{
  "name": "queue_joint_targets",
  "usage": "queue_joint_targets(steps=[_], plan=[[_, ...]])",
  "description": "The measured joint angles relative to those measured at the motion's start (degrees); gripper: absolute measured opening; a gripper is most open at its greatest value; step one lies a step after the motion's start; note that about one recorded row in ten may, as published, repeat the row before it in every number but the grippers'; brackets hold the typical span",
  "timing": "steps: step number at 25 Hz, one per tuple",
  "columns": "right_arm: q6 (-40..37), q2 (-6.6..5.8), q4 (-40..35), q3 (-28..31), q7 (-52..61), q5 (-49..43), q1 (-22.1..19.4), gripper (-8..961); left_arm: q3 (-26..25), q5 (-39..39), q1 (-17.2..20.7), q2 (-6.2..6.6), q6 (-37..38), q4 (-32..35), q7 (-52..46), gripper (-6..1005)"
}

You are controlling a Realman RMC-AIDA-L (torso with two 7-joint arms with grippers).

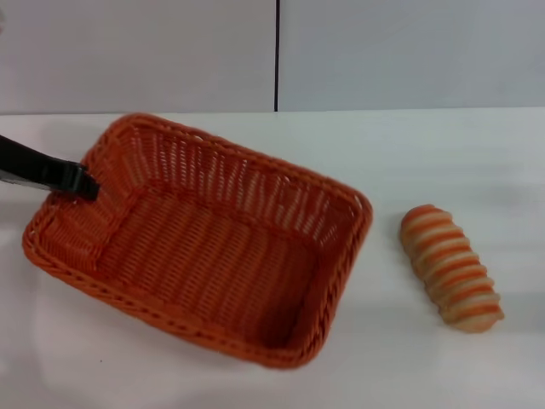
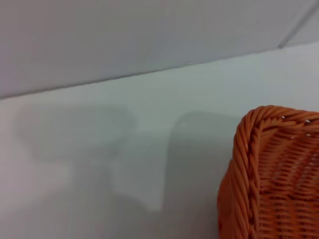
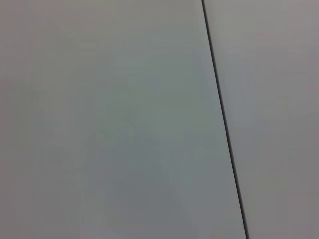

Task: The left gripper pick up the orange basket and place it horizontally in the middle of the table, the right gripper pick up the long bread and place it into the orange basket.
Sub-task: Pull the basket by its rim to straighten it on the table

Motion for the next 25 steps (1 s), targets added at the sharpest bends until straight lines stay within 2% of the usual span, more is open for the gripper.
queue_joint_targets(steps=[1, 2, 7, 16, 25], plan=[[-0.35, -0.01, -0.11, -0.05, 0.10, 0.00, 0.07, 415, 0.00, 0.00, 0.00, 0.00, 0.00, 0.00, 0.00, 192], [-0.74, -0.04, -0.14, -0.05, 0.12, 0.00, 0.12, 414, -3.40, -0.91, 0.93, 0.05, -0.17, -0.22, -2.29, 191], [-2.15, -0.09, -0.12, -0.16, 0.19, -0.04, 0.83, 410, -7.09, -1.09, 2.23, 0.10, -0.17, 0.15, -4.66, 187], [-2.46, -0.01, 0.30, -0.22, 0.23, -0.32, 2.47, 403, -7.69, -2.42, 5.99, 0.15, 1.61, 2.43, -6.14, 180], [-2.45, -0.12, 0.32, -0.26, 0.27, -0.41, 3.68, 395, -9.25, -7.93, 10.56, -0.01, 1.18, 4.99, -6.27, 172]])
